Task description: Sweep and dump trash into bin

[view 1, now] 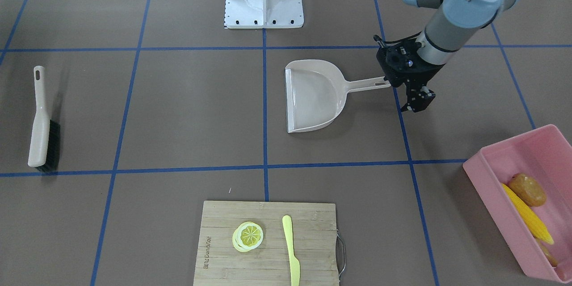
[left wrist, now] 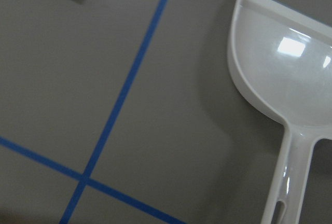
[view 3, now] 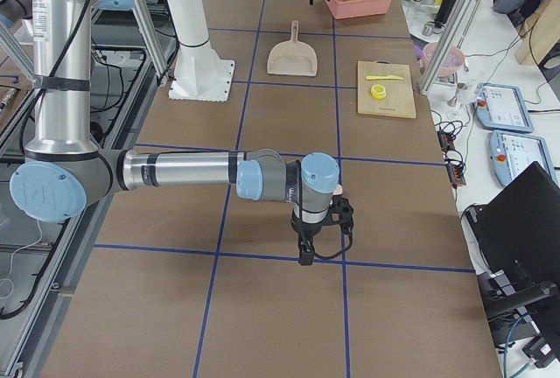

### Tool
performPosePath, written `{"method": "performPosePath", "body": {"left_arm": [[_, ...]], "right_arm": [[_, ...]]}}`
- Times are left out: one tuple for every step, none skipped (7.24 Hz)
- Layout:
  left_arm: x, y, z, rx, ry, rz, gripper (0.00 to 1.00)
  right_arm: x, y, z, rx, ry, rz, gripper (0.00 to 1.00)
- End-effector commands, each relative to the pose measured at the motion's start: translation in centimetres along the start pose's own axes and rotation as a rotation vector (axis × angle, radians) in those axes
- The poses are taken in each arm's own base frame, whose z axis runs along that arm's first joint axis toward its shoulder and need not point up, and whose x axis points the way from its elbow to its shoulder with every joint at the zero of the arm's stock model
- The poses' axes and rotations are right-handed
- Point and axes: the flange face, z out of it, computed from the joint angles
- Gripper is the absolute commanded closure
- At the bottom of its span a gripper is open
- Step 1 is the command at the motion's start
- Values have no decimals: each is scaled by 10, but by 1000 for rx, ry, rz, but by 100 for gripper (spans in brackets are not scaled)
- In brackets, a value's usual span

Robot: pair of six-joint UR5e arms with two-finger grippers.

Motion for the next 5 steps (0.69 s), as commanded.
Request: {"method": "performPosePath", "body": {"left_arm": [[-100, 81, -61, -59, -19, -523, 1], [-129, 110, -88, -76, -5, -675, 1], [-153, 151, -116, -110, -16, -837, 1], [-167, 190, -133, -139, -17, -969, 1], [-181, 238, -145, -143, 0, -1082, 1]], "right_arm": [[0, 0, -1, 1, 1, -1, 0], [0, 0, 0, 0, 2, 0, 0], [0, 0, -1, 2, -4, 0, 0], [-1, 0, -1, 2, -4, -1, 0], [-1, 0, -1, 3, -10, 0, 0]]}}
